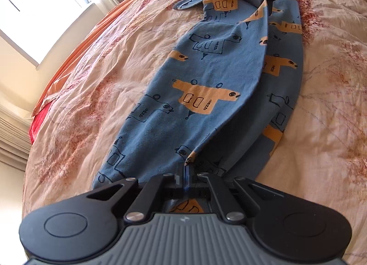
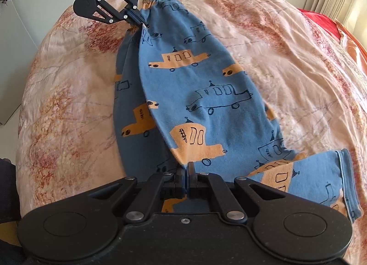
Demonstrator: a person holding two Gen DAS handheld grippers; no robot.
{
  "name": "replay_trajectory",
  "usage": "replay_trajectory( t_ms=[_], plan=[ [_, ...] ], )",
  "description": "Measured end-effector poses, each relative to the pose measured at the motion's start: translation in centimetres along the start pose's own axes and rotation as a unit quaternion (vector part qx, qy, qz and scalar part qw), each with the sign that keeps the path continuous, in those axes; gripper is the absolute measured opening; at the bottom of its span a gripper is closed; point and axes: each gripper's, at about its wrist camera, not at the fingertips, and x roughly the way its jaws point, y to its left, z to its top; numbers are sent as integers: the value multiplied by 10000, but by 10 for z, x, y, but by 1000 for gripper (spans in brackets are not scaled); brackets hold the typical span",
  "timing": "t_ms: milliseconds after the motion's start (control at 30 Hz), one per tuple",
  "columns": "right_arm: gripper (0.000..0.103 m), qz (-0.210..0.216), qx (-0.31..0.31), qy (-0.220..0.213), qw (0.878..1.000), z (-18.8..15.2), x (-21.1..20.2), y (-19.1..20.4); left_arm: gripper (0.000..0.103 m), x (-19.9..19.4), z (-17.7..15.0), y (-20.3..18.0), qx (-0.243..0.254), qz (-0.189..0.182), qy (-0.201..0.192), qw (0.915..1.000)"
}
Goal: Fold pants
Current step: 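Stretch the pants between both tools and lay the stacked legs flat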
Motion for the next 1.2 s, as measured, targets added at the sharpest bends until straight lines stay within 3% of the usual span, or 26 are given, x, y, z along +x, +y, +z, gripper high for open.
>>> replay_trajectory(
  t_ms=[400,1000,1133,1200],
  plan=[
    [0,42,-9,-28,10000,-11,-18,23,0,-25,-6,-8,-47,49,-191,9998],
    [2,275,174,328,9989,-26,27,45,0,7,-23,-42,589,-169,272,9978],
    [6,307,195,401,9985,-28,35,43,0,9,-25,-50,946,-144,328,9949],
    [15,334,210,447,9982,-28,38,44,3,9,-26,-54,1141,-151,390,9926]
  ],
)
